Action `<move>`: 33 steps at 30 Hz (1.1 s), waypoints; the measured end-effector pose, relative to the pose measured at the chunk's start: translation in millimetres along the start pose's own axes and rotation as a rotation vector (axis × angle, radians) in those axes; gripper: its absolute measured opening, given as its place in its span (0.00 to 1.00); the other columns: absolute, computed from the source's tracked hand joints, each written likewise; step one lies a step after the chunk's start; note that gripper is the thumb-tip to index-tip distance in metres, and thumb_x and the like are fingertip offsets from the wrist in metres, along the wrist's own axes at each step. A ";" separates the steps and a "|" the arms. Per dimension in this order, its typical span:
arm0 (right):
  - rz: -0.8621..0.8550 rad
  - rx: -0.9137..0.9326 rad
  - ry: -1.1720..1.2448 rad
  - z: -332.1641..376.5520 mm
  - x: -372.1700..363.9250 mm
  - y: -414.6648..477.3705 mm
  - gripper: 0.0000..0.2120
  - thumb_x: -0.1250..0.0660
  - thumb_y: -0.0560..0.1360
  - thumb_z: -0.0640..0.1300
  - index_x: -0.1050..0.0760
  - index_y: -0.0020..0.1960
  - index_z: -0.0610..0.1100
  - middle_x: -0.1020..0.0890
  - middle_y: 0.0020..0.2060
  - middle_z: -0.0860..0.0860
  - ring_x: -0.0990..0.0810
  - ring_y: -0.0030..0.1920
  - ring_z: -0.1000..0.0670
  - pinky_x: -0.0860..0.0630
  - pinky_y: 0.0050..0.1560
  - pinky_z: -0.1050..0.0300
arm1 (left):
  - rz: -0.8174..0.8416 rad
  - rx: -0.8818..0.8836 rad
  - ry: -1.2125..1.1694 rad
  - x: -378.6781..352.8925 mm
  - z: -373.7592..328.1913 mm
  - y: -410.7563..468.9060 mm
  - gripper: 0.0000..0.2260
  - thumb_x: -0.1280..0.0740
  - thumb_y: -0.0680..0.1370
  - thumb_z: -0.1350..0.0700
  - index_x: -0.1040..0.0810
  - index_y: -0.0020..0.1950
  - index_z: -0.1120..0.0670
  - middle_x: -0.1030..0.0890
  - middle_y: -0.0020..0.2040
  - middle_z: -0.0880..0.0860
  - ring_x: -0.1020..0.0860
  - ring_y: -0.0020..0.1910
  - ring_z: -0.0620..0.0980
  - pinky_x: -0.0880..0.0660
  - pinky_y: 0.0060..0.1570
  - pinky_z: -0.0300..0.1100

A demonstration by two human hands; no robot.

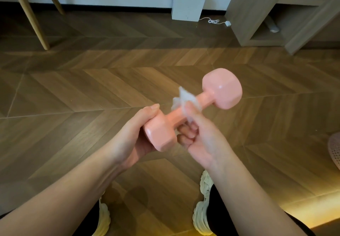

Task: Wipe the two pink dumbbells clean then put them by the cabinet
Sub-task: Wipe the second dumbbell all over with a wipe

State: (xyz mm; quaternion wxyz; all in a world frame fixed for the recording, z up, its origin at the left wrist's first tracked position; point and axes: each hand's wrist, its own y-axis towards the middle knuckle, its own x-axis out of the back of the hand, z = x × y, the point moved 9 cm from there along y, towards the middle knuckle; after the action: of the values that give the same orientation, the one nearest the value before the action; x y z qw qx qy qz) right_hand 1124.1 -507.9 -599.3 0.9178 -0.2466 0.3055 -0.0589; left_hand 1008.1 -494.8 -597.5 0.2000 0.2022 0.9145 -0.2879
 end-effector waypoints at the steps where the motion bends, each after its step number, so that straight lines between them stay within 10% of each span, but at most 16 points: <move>1: 0.012 -0.047 -0.066 -9.3 -2.3 -0.9 0.12 0.27 0.68 0.52 0.15 0.47 0.46 0.27 0.25 0.56 0.34 0.23 0.58 0.36 0.23 0.66 | 0.008 -0.009 0.035 -0.8 -0.6 0.2 0.29 0.37 0.75 0.42 0.24 0.61 0.67 0.20 0.54 0.68 0.22 0.48 0.63 0.25 0.46 0.51; 8: -0.127 0.093 0.149 27.8 22.6 4.6 0.14 0.26 0.69 0.47 0.19 0.53 0.42 0.32 0.24 0.56 0.37 0.21 0.58 0.40 0.21 0.67 | -0.036 -0.095 0.152 9.8 -6.3 0.3 0.38 0.32 0.69 0.38 0.32 0.63 0.69 0.27 0.61 0.68 0.25 0.46 0.57 0.25 0.42 0.48; 14: -0.076 -0.072 -0.101 -19.1 3.8 -6.0 0.10 0.29 0.74 0.48 0.20 0.49 0.42 0.29 0.24 0.56 0.37 0.22 0.59 0.39 0.22 0.67 | -0.098 -0.198 0.312 20.2 -11.4 0.4 0.19 0.28 0.65 0.37 0.25 0.50 0.45 0.20 0.50 0.55 0.20 0.43 0.56 0.23 0.38 0.50; 24: -0.139 0.137 0.255 27.2 21.5 0.6 0.14 0.26 0.67 0.47 0.18 0.51 0.43 0.32 0.25 0.55 0.37 0.22 0.58 0.37 0.20 0.66 | -0.074 -0.457 0.550 5.0 -34.5 -12.4 0.27 0.29 0.68 0.41 0.33 0.61 0.49 0.24 0.58 0.59 0.19 0.49 0.53 0.19 0.40 0.45; 33: -0.099 -0.038 0.062 -22.8 2.4 -6.0 0.09 0.26 0.66 0.45 0.16 0.44 0.42 0.30 0.29 0.52 0.37 0.22 0.58 0.38 0.21 0.67 | -0.031 -0.595 0.885 -3.5 -45.5 -18.5 0.29 0.27 0.69 0.42 0.33 0.63 0.51 0.23 0.57 0.51 0.21 0.51 0.51 0.22 0.46 0.55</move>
State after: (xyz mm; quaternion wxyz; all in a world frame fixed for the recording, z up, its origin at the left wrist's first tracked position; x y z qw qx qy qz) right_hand 1112.9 -523.3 -613.4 0.8989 -0.2769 0.3225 -0.1058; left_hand 990.7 -482.0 -553.2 -0.1603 0.2252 0.9564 0.0938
